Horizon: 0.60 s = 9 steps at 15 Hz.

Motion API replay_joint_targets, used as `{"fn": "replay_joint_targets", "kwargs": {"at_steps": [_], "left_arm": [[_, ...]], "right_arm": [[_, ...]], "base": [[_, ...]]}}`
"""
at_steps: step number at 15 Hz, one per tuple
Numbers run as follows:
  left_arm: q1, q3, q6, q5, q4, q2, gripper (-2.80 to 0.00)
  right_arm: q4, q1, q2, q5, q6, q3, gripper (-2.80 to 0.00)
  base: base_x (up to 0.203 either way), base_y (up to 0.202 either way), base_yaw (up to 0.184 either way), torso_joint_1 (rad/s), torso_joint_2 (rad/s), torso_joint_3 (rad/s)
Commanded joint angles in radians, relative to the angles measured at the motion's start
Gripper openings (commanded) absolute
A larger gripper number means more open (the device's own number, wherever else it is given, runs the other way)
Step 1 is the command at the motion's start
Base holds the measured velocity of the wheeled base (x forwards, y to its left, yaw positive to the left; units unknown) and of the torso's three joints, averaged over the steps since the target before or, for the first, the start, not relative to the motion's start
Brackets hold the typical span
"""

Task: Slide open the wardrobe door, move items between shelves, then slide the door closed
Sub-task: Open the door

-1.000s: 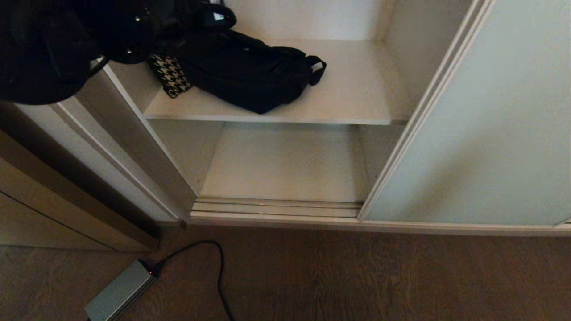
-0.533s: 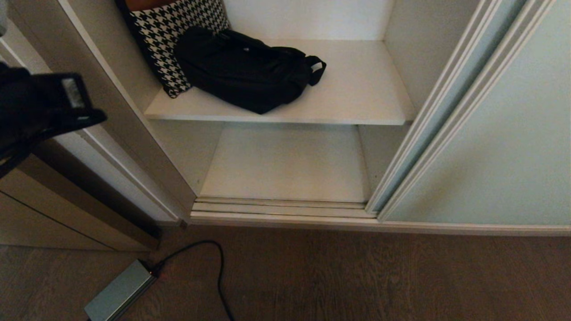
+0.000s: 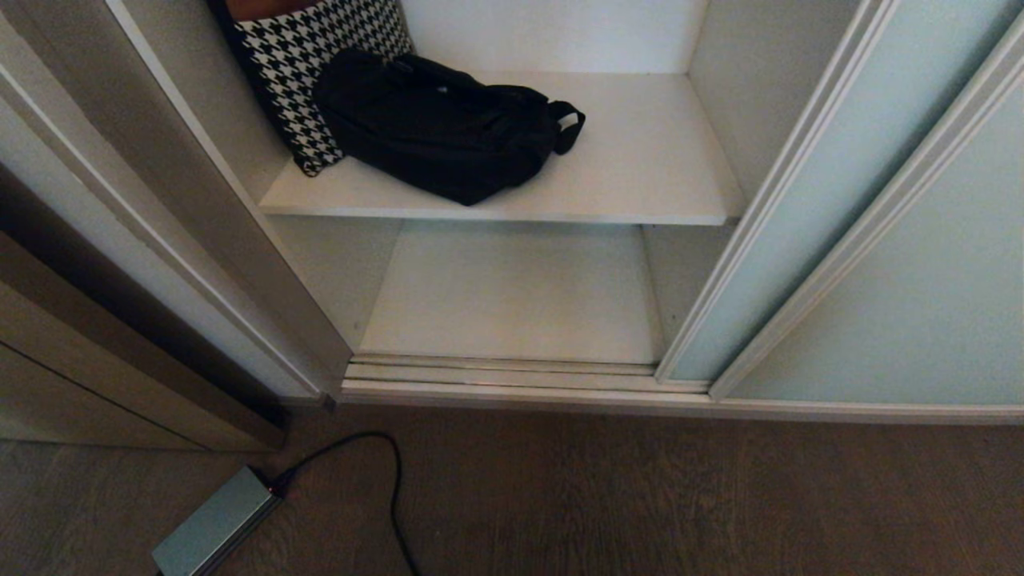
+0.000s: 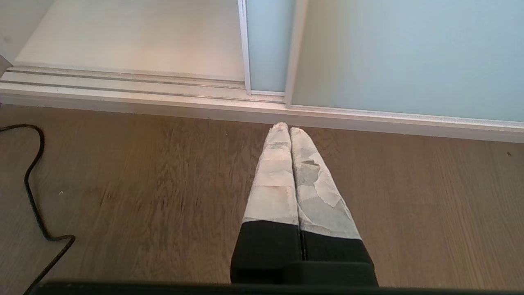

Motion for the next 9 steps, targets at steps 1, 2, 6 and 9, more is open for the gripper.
{"fn": "replay_joint_targets", "kwargs": {"at_steps": [1,2,6,9], "left_arm": [[0.071,0.103,0.0,0.002,0.003,-0.199,-2.8],[0.095,0.145,-0.001,0.0,0.003,-0.245,-2.8],[0.123,0.288,0.042,-0.08,0.052,-0.469,-2.8],[0.132,0.3,0.119,-0.347,0.249,-0.65,-2.8]], "right_arm": [[0.0,0.001,-0.002,0.0,0.0,0.0,-2.8],[0.0,0.0,-0.002,0.0,0.0,0.0,-2.8],[0.0,0.0,-0.002,0.0,0.0,0.0,-2.8],[0.0,0.0,-0.002,0.0,0.0,0.0,-2.8]], "base": [[0.0,0.0,0.0,0.0,0.0,0.0],[0.0,0.0,0.0,0.0,0.0,0.0],[0.0,0.0,0.0,0.0,0.0,0.0],[0.0,0.0,0.0,0.0,0.0,0.0]]}}
